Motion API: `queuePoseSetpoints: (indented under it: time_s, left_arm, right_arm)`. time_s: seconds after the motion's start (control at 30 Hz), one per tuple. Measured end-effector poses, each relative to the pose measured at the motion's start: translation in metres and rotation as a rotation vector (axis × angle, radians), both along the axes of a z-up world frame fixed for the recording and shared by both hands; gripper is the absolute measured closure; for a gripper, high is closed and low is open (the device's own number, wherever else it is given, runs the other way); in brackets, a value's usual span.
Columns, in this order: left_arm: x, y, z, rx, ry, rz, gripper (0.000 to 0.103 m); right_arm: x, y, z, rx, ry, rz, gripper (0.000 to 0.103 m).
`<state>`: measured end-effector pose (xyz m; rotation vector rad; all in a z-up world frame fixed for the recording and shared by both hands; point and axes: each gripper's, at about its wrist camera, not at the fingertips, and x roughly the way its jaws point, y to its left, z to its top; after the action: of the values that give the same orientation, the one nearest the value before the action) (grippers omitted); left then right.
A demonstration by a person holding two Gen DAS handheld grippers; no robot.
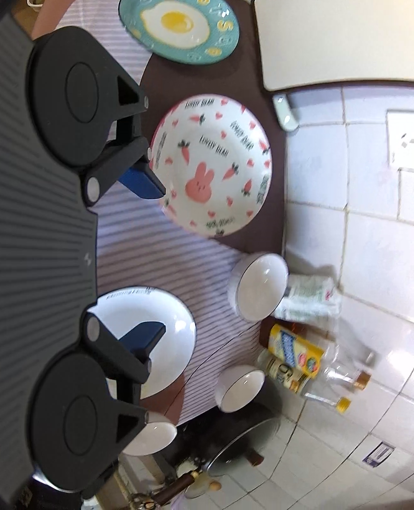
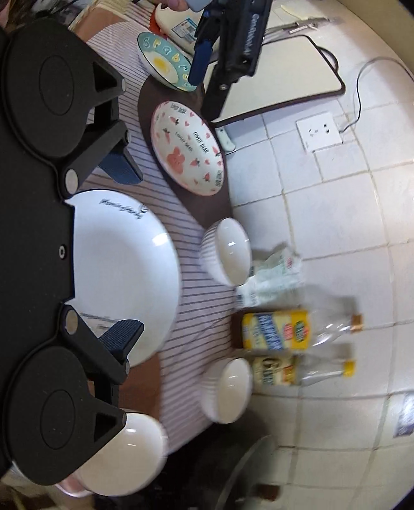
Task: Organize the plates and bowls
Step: 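Move the right gripper to the white sun plate rim and grasp it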
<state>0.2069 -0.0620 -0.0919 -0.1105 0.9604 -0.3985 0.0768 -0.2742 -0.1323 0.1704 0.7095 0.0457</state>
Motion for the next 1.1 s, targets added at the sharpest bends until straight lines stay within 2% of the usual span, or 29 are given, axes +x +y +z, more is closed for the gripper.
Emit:
queuePoseSetpoints:
  time_s: [0.23, 0.3, 0.4, 0.47, 0.53, 0.7, 0.8, 0.93, 1.0, 1.03, 1.07, 1.1]
  left_arm:
    - [0.001, -0.016, -0.031, -0.026, 0.024, -0.01, 0.019]
    - [0.004, -0.019, -0.042, -0.059, 0.011, 0.009, 0.019]
    - [0.01, -0.031, -0.057, -0.039, -0.041, 0.05, 0.019]
    - [0.016, -0.037, -0.066, -0.081, -0.023, 0.049, 0.019]
    - [0.02, -0.044, -0.074, -0.092, -0.011, 0.044, 0.019]
    - [0.026, -0.065, -0.097, 0.003, 0.042, -0.047, 0.019]
    - [0.026, -0.069, -0.11, 0.029, 0.077, -0.077, 0.019]
    - [0.028, -0.068, -0.119, 0.009, 0.089, -0.069, 0.024]
    - [0.029, -0.067, -0.12, 0.023, 0.086, -0.062, 0.044]
    - [0.029, -0.066, -0.12, 0.035, 0.081, -0.057, 0.048]
    - [0.028, -0.065, -0.12, 0.043, 0.075, -0.057, 0.054]
    - [0.029, -0.064, -0.122, 0.044, 0.076, -0.059, 0.058]
  right_arm:
    - [-0.012, -0.023, -0.03, 0.075, 0.007, -0.132, 0.009]
    - [-0.013, -0.028, -0.036, 0.076, 0.007, -0.161, 0.009]
    - [-0.015, -0.033, -0.047, 0.051, 0.004, -0.213, 0.01]
    - [-0.016, -0.032, -0.053, 0.029, -0.008, -0.217, 0.01]
    - [-0.016, -0.033, -0.059, 0.042, -0.02, -0.221, 0.01]
    - [-0.013, -0.04, -0.076, 0.07, 0.008, -0.263, 0.012]
    - [-0.01, -0.042, -0.085, 0.063, 0.029, -0.26, 0.019]
    - [-0.009, -0.048, -0.093, 0.083, 0.039, -0.241, 0.031]
    - [-0.008, -0.051, -0.095, 0.082, 0.036, -0.237, 0.037]
    - [-0.008, -0.052, -0.095, 0.077, 0.031, -0.235, 0.045]
    - [-0.008, -0.053, -0.094, 0.07, 0.03, -0.232, 0.059]
    - [-0.006, -0.052, -0.094, 0.053, 0.039, -0.231, 0.064]
